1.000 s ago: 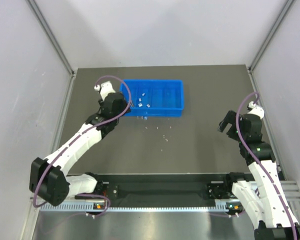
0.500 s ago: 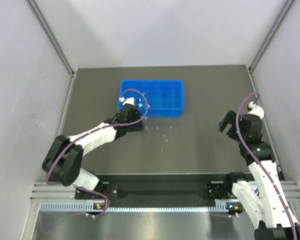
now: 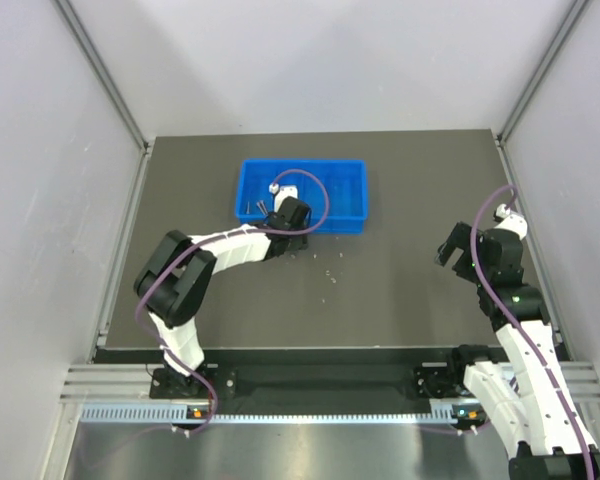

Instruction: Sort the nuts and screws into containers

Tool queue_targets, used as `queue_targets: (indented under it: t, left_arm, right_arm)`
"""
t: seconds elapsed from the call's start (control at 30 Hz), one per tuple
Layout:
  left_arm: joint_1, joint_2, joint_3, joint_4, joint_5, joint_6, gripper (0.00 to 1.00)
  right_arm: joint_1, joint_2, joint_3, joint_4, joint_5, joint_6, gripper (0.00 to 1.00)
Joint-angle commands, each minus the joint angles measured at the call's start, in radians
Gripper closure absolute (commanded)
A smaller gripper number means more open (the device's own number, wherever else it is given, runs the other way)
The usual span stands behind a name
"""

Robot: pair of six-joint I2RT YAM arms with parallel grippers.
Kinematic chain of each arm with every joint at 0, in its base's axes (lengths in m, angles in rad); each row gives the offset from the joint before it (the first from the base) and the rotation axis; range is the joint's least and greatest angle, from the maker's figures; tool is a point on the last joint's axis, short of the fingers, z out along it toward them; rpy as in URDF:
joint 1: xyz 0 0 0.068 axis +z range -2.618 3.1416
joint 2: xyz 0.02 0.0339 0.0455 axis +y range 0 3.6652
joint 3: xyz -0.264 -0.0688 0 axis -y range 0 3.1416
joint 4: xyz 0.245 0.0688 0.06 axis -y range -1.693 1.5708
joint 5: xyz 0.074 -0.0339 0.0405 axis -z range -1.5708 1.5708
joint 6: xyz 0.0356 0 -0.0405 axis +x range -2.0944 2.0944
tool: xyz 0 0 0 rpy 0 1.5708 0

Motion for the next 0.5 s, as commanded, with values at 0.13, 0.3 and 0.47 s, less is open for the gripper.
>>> queue_targets:
  t: [0.13,0.3,0.47]
  left_arm:
    - [-0.005,0.049,0.043,0.001,-0.099,-0.014,0.49]
    - [-0.006,0.071,0.035,0.024,-0.118,-0.015,0.50]
    - [-0.005,0.088,0.021,0.082,-0.121,-0.020,0.51]
  right_arm:
    - [0.004,0.001,0.008,0.047,0.018,-0.008,0.00]
    - [0.004,0.007,0.008,0.047,0.018,-0.008,0.00]
    - [0.006,0.006,0.008,0.047,0.016,-0.008,0.00]
